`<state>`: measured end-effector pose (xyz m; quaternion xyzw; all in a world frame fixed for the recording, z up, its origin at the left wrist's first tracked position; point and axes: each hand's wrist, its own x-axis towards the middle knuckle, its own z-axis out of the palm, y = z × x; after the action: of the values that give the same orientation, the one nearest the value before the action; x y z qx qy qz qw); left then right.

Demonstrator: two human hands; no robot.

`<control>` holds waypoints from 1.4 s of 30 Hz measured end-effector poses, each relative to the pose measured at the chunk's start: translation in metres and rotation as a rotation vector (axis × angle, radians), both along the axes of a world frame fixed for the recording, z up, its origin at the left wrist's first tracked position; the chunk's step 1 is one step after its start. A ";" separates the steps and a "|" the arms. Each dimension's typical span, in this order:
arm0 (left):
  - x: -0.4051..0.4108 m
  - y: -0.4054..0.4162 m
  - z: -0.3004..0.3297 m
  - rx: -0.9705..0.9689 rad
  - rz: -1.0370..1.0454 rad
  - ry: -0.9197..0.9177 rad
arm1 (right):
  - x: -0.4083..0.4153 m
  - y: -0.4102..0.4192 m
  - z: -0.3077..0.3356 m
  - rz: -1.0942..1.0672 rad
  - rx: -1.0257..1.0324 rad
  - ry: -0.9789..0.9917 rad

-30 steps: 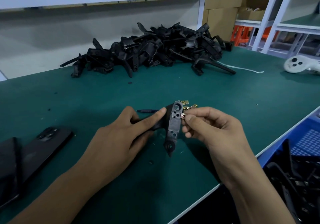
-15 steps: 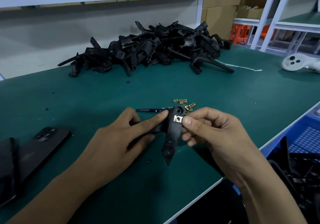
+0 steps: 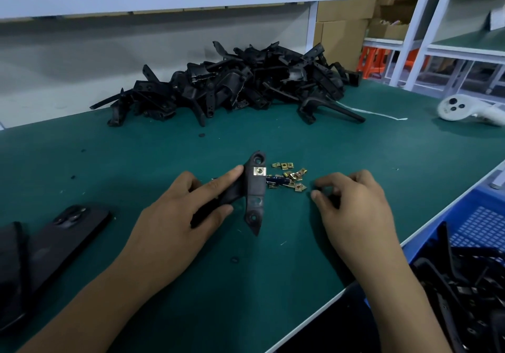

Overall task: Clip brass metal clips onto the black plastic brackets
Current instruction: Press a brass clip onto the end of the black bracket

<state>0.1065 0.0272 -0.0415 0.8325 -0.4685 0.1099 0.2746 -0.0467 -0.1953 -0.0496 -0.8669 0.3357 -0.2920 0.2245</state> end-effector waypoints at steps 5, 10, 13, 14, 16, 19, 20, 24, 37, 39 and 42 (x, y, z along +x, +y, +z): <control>0.002 0.001 0.000 -0.008 -0.006 0.027 | -0.005 0.000 0.002 0.069 0.035 -0.062; 0.003 0.002 0.000 -0.006 -0.010 0.035 | -0.009 0.007 0.008 0.317 0.294 -0.257; 0.003 0.002 0.000 -0.019 -0.018 0.053 | -0.009 0.017 0.015 0.540 0.606 -0.492; 0.004 0.002 -0.001 -0.023 -0.019 0.054 | -0.009 0.020 0.015 0.588 0.688 -0.539; 0.005 0.003 -0.002 -0.026 -0.018 0.051 | -0.006 0.027 0.016 0.606 0.761 -0.558; 0.006 0.002 -0.003 -0.033 -0.024 0.047 | 0.000 0.036 0.016 0.581 0.801 -0.546; 0.007 0.002 -0.004 -0.031 -0.024 0.041 | 0.001 0.038 0.015 0.581 0.815 -0.549; 0.008 0.002 -0.005 -0.032 -0.026 0.025 | 0.003 0.042 0.017 0.546 0.877 -0.581; 0.007 0.002 -0.002 -0.028 -0.036 0.016 | -0.001 0.042 0.020 0.616 0.997 -0.531; 0.007 0.002 -0.002 -0.024 -0.033 0.008 | 0.000 0.043 0.019 0.619 1.001 -0.538; 0.007 0.001 -0.002 -0.020 -0.025 0.001 | 0.000 0.041 0.017 0.633 0.994 -0.542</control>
<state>0.1134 0.0285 -0.0432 0.8238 -0.4777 0.1107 0.2844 -0.0462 -0.1542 -0.0327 -0.6121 0.0907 -0.2301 0.7511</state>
